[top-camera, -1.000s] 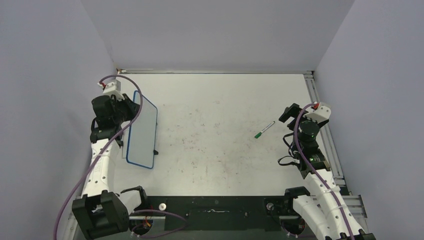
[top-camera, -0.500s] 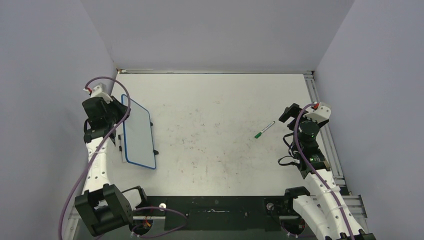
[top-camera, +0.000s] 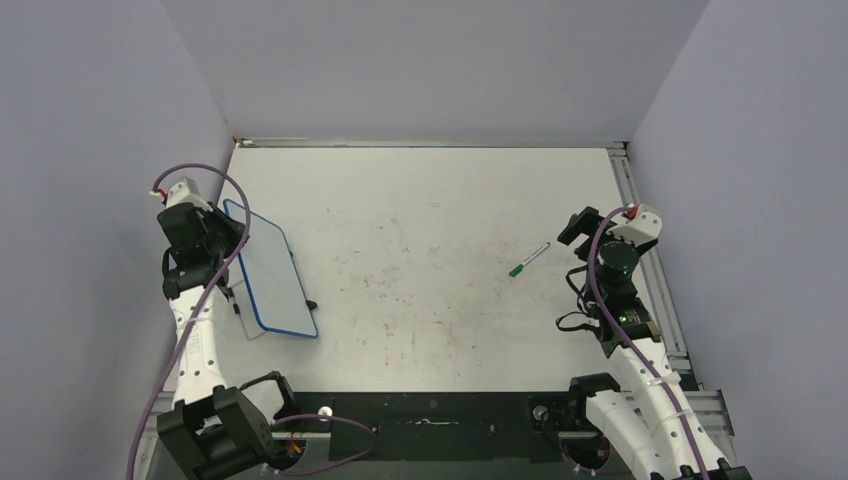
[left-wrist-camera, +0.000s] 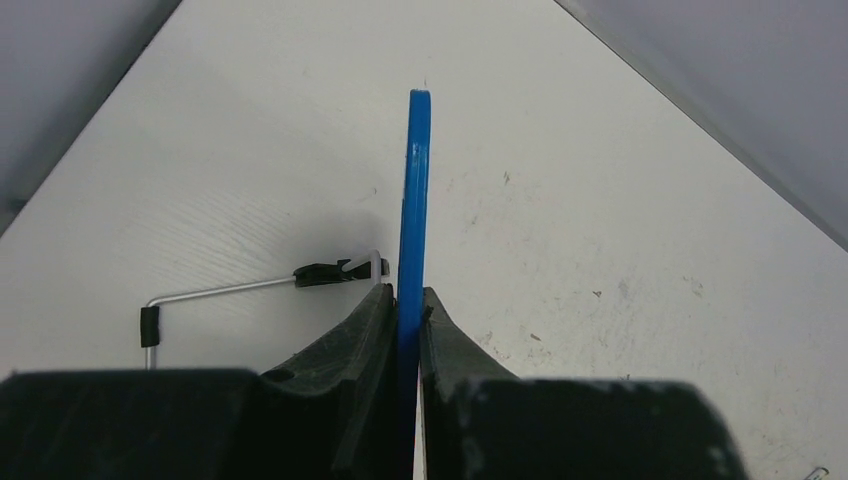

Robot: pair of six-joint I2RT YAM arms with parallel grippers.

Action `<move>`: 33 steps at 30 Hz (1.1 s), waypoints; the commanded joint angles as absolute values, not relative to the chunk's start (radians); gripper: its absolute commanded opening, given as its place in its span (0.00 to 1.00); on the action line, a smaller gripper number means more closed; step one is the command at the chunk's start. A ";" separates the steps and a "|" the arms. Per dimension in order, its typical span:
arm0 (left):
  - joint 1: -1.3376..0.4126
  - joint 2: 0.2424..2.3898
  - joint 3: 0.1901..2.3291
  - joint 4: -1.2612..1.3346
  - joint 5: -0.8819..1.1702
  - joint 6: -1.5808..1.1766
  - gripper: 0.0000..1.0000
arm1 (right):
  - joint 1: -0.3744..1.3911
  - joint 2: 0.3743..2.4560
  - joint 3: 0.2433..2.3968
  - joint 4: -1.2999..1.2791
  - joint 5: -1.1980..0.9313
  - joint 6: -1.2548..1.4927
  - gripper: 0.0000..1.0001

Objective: Write a sentence on the whiteboard
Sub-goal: Move the whiteboard to the center of the board.

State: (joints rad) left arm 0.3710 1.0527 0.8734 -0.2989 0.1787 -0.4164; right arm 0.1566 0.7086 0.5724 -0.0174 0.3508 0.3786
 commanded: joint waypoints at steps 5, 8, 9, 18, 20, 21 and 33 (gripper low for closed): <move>0.403 0.977 0.870 -0.328 0.112 -0.459 0.00 | 0.155 0.692 0.571 0.003 0.347 0.372 0.90; 0.437 0.991 0.877 -0.358 0.126 -0.456 0.00 | 0.155 0.687 0.569 0.003 0.345 0.373 0.90; 0.453 0.996 0.878 -0.363 0.138 -0.454 0.00 | 0.155 0.685 0.569 0.003 0.344 0.373 0.90; 0.467 0.970 0.875 -0.409 0.048 -0.423 0.00 | 0.155 0.685 0.569 0.003 0.338 0.376 0.90; 0.467 0.981 0.871 -0.413 0.045 -0.415 0.00 | 0.154 0.684 0.568 0.003 0.336 0.373 0.90; 0.468 0.989 0.866 -0.413 0.044 -0.414 0.00 | 0.155 0.684 0.568 0.003 0.336 0.375 0.90; 0.473 1.027 0.835 -0.401 0.054 -0.382 0.00 | 0.190 0.728 0.547 0.145 -0.092 0.280 0.90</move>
State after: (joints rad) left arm 0.4591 1.0176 0.8585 -0.3985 0.0757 -0.4038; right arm 0.1589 0.7010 0.5705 0.0036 0.1959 0.3401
